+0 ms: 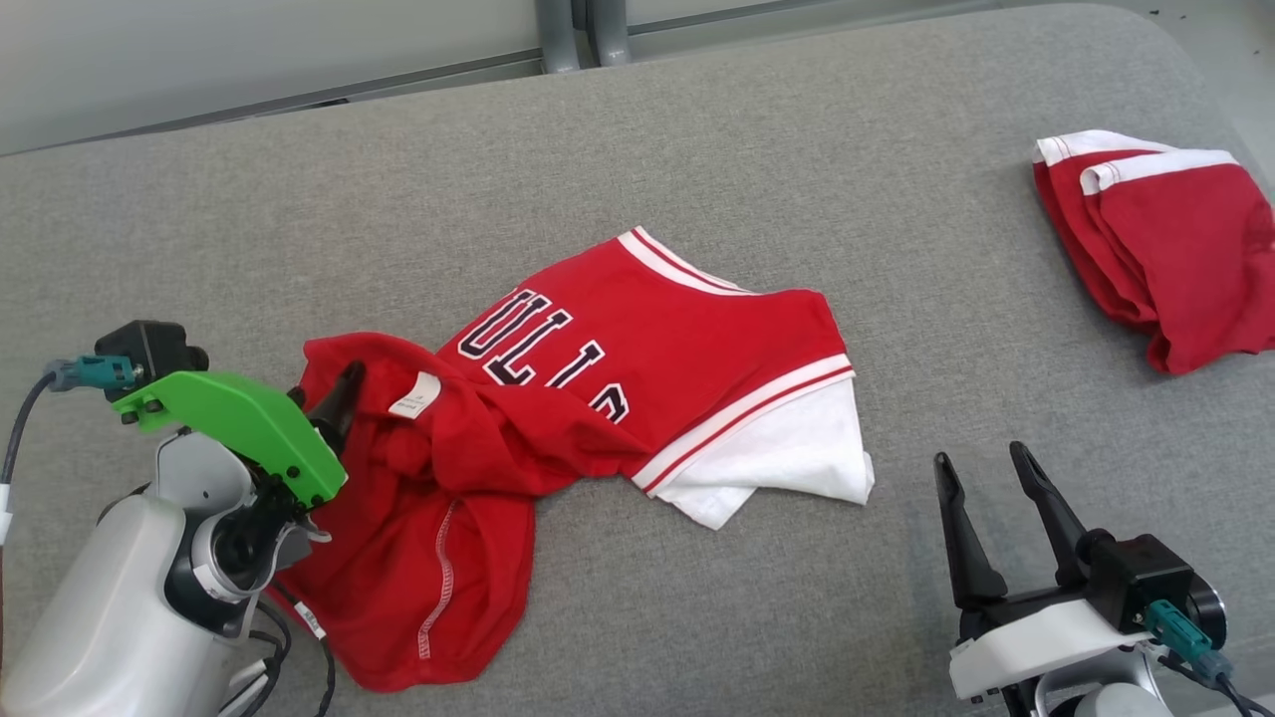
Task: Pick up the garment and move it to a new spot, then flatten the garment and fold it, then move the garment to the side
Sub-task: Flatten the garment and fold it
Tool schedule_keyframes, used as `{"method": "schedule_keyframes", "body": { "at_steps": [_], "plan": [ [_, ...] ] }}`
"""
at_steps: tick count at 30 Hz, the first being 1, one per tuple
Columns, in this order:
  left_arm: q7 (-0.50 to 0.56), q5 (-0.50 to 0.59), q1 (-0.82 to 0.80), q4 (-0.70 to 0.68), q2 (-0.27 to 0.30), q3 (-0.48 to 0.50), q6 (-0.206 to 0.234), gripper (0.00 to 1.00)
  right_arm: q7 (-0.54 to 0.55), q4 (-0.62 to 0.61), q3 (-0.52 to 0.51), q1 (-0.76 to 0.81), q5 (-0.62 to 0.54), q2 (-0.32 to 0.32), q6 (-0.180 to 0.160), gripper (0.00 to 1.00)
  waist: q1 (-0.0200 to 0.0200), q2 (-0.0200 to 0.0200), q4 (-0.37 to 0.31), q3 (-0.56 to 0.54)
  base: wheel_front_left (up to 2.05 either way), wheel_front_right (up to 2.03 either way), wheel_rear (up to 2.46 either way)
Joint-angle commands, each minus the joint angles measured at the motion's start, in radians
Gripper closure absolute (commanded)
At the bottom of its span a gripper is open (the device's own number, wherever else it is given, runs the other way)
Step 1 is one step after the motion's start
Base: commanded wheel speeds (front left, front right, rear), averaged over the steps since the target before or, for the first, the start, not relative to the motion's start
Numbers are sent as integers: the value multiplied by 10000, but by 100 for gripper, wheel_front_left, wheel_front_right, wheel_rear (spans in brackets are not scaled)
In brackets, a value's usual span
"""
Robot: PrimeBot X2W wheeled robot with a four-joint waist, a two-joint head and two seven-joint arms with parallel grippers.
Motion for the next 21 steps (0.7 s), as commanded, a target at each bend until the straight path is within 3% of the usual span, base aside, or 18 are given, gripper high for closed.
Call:
{"method": "schedule_keyframes", "body": {
  "at_steps": [1,6,7,8,9,14,19,21],
  "plan": [
    [53,77,-164,134,118,-31,-50,0,-65,27,-33,-116,83,-18,0,0,0,120,-123,73,0,0,0],
    [267,0,-25,404,142,-210,-345,0,-64,31,-110,-99,103,-16,0,0,0,120,-200,90,0,0,0],
    [299,-46,35,402,102,-264,-429,15,-66,21,-127,-87,101,-16,0,0,0,120,-195,95,0,0,0],
    [303,-125,84,381,44,-266,-505,62,-68,13,-139,-75,97,-16,0,0,0,120,-186,95,0,0,0],
    [246,-130,115,340,16,-283,-581,100,-70,10,-155,-64,92,-16,0,0,0,120,-169,95,0,0,0],
    [-143,229,-11,61,121,-375,-781,100,-74,-28,-160,-13,42,-18,0,0,0,120,25,71,0,0,0],
    [-715,503,96,-874,294,-165,-625,100,-76,-76,-259,150,-29,-18,0,0,0,120,326,-52,0,0,0],
    [-920,590,611,-1906,506,-40,-447,100,-75,-77,-303,247,-41,-18,0,0,0,120,538,-134,0,0,0]
  ]
}}
